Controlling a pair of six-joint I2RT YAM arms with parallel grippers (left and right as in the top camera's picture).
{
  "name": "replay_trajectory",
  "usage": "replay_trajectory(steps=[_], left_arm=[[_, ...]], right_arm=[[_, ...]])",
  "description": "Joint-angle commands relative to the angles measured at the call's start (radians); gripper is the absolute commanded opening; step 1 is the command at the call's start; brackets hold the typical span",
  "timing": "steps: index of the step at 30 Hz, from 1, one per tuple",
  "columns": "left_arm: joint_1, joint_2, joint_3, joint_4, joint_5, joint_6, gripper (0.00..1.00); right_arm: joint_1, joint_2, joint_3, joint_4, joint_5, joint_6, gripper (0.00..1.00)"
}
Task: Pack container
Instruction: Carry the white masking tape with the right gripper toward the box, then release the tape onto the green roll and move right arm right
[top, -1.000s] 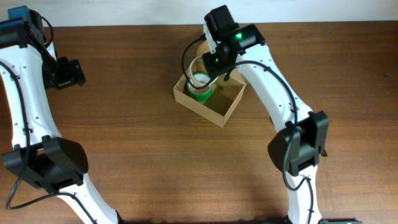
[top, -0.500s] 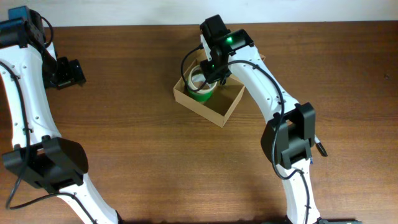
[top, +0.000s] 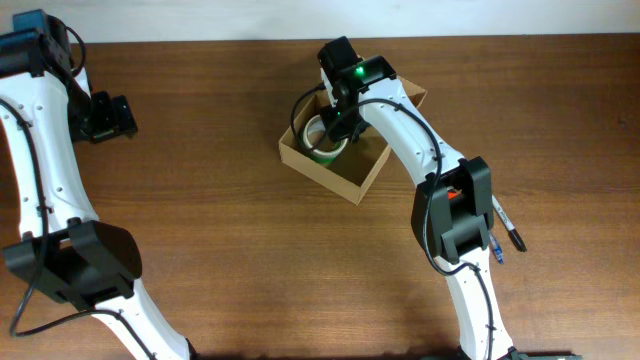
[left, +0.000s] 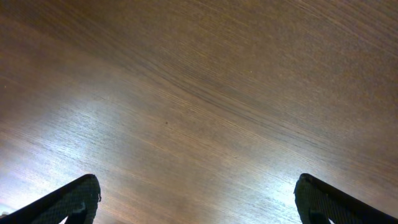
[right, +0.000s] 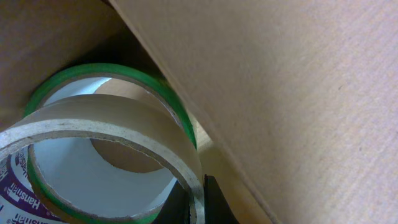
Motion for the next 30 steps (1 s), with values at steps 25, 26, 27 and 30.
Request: replay_trajectory(steps=[25,26,27,30], left_arm=[[0.001,0.005,-0.004,0.0,0.01,0.005,1.0],[0.001,0.005,-0.004,0.0,0.01,0.005,1.0],[0.001,0.005,-0.004,0.0,0.01,0.005,1.0],[0.001,0.005,-0.004,0.0,0.01,0.005,1.0]], right_arm=[[0.002,-0.205,0.289,-0.224,0.157,-0.05,0.44],[0.002,-0.254,0.288,-0.232,0.184,-0.054,0.44],[0.0,-0.296,0.288,-0.24,0.208,-0.054,0.45],[-0.018,-0.443,0.272,-0.249,0.23,-0.054,0.46]])
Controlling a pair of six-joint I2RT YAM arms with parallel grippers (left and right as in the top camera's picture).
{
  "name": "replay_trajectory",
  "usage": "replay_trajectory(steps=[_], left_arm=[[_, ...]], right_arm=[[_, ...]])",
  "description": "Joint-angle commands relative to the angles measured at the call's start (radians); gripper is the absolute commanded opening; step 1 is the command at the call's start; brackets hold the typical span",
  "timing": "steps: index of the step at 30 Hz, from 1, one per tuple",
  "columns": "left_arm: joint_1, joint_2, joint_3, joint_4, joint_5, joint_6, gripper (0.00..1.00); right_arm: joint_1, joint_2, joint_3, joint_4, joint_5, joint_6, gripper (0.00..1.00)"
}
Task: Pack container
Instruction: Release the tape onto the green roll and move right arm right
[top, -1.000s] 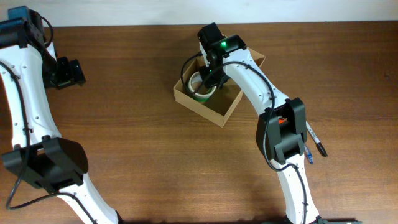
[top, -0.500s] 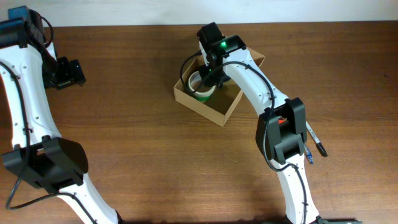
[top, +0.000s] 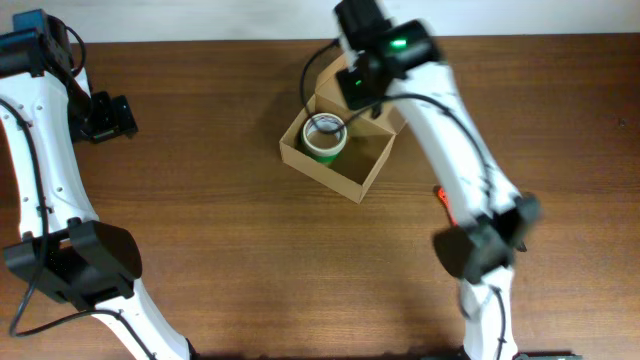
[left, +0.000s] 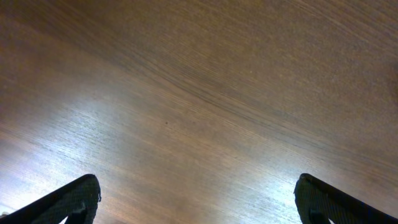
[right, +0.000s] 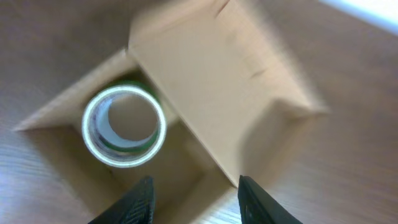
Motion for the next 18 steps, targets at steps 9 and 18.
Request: replay_trajectory(steps=[9,18], left_arm=[[0.001,0.005,-0.004,0.0,0.01,0.005,1.0],[0.001,0.005,-0.004,0.0,0.01,0.005,1.0]], right_arm=[[-0.263,-0.811,-0.58,0.147,0.124,-0.018,0.52],[-0.4,-0.856,-1.12,0.263,-0.04,-0.304,0.61]])
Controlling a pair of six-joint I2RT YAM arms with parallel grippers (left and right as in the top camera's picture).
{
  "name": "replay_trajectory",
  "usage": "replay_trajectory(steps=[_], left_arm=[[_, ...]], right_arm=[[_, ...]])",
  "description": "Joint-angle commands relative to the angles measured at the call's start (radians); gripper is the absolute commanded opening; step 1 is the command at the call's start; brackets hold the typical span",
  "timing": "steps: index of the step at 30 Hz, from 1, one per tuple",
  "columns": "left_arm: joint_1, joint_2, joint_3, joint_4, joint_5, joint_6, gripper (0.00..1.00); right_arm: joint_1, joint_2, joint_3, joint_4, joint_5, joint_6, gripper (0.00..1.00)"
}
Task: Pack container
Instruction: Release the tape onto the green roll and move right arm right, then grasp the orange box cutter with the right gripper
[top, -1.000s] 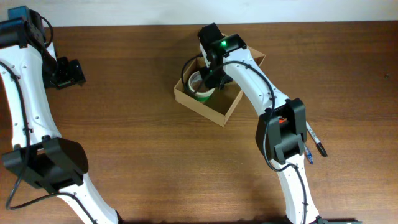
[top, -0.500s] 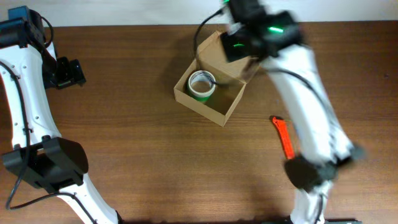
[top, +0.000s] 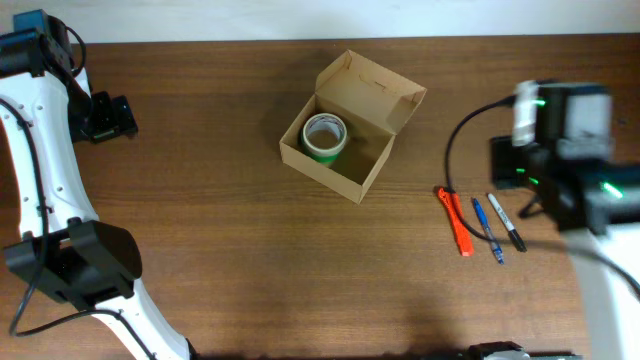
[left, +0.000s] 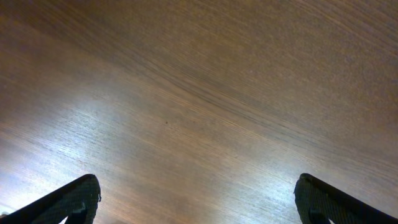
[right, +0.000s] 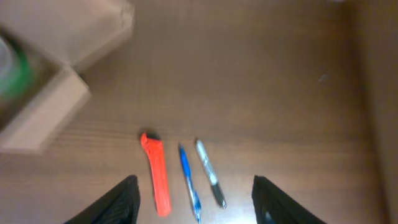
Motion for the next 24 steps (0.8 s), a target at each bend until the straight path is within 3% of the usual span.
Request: replay_trajectory(steps=[1,14,24], left_arm=[[0.001,0.005,-0.003,0.0,0.01,0.005,1.0],[0.001,0.005,-0.003,0.0,0.01,0.005,1.0],[0.001,0.005,-0.003,0.0,0.01,0.005,1.0]], right_arm=[[-0.042,0.086,-0.171,0.069,-0.111,-0.201,0.62],[-0.076,0.497,-0.243,0.161,-0.272,-0.192,0.61],[-0.115,0.557,-0.253,0.175,-0.279,-0.14,0.61]])
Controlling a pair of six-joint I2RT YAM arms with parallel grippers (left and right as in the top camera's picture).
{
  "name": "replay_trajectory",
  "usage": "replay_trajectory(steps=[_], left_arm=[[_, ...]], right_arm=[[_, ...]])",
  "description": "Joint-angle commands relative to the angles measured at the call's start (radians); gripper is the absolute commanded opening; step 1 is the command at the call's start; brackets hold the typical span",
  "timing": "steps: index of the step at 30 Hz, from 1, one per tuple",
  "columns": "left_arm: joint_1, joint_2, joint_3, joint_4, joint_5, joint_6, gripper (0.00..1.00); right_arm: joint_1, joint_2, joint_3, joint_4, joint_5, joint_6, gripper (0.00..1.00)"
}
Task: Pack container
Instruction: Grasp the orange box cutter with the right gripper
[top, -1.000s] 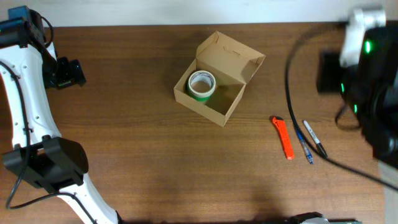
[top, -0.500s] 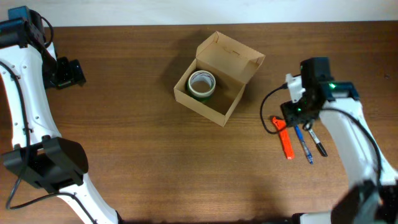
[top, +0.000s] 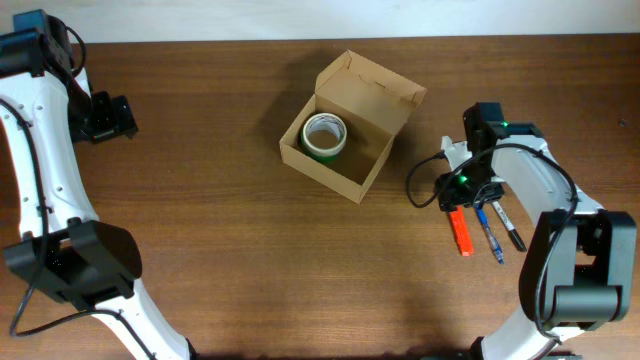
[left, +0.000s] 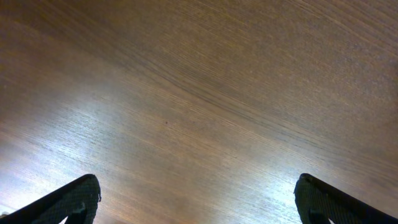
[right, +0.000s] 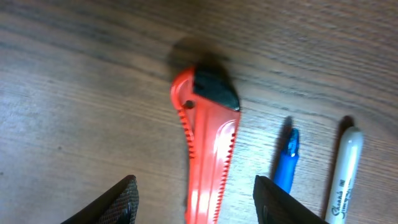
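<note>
The open cardboard box (top: 375, 105) stands at the table's back middle with a green tape roll (top: 325, 137) inside it. An orange box cutter (right: 208, 149) lies flat on the wood at the right, also the orange box cutter (top: 459, 230). My right gripper (right: 196, 202) is open low over it, one finger on each side of the cutter. A blue pen (right: 286, 165) and a black marker (right: 345, 177) lie just right of the cutter. My left gripper (left: 199, 199) is open over bare wood at the far left.
The box's lid flap (top: 385, 85) stands open toward the back right. The right arm's links (top: 540, 180) reach over the pen (top: 488, 235) and marker (top: 510, 232). The left arm (top: 40, 150) runs along the table's left edge.
My right gripper has come down from well above the three tools to just over the orange box cutter, still open. The left arm has not moved.
My right gripper was down in the box against the tape roll. Then it was open above the box with the roll left inside. Then it was high over the cutter, pen and marker, and now it straddles the cutter.
</note>
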Motion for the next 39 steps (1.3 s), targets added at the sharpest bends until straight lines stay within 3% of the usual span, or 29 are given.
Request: replay_trajectory(steps=[1,24,27,33,39], left_arm=[[0.001,0.005,-0.003,-0.001,0.01,0.005,1.0],[0.001,0.005,-0.003,-0.001,0.01,0.005,1.0],[0.001,0.005,-0.003,-0.001,0.01,0.005,1.0],[0.001,0.005,-0.003,-0.001,0.01,0.005,1.0],[0.001,0.005,-0.003,-0.001,0.01,0.005,1.0]], right_arm=[[-0.026,0.003,-0.012,0.014,-0.024,0.03,0.61],[-0.032,0.015,-0.191,0.212,-0.008,0.109,0.6],[-0.032,0.015,-0.203,0.237,-0.008,0.12,0.5],[-0.032,0.015,-0.202,0.249,-0.011,0.144,0.13],[-0.032,0.013,-0.145,0.246,-0.089,0.16,0.08]])
